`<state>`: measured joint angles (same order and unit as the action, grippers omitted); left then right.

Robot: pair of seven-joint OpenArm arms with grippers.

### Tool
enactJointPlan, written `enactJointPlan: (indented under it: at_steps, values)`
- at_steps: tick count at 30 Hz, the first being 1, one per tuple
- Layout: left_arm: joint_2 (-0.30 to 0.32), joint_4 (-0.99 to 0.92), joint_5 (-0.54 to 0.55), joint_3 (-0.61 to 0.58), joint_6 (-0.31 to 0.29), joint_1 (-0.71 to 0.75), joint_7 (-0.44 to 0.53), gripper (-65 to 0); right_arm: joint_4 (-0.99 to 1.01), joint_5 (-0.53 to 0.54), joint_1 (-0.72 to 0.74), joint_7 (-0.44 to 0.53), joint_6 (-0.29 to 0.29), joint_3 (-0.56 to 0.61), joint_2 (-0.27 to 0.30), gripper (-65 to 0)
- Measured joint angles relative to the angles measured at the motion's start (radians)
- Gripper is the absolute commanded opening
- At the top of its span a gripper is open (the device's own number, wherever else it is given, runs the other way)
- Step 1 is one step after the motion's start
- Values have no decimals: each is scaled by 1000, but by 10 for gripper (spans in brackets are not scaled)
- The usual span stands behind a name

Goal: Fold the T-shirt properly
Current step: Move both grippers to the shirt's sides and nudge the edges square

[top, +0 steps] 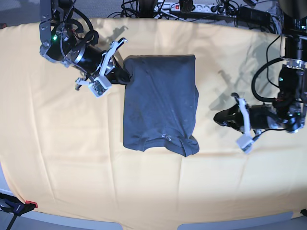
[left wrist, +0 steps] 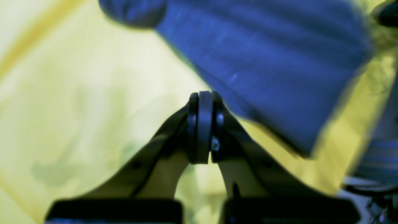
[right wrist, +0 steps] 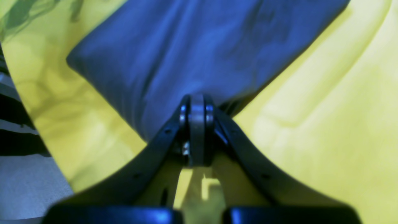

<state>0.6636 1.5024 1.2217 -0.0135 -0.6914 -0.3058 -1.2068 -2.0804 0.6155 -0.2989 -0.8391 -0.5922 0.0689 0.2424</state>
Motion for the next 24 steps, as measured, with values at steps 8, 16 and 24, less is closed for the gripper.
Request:
enactJointPlan:
  at_steps: [8,16,24]
  values:
    - [-120,0,213,87,-1,65,-122,-650,0,160,27,-95,-100,1,3,-650]
    - [-310,0,-3,85,-1,169,-41,-650,98,145,-1,-86,-100,1,1,-650]
    - [-317,0,-267,87,-1,253,60,-650,177,29,-3,-130,-73,2,21,-650]
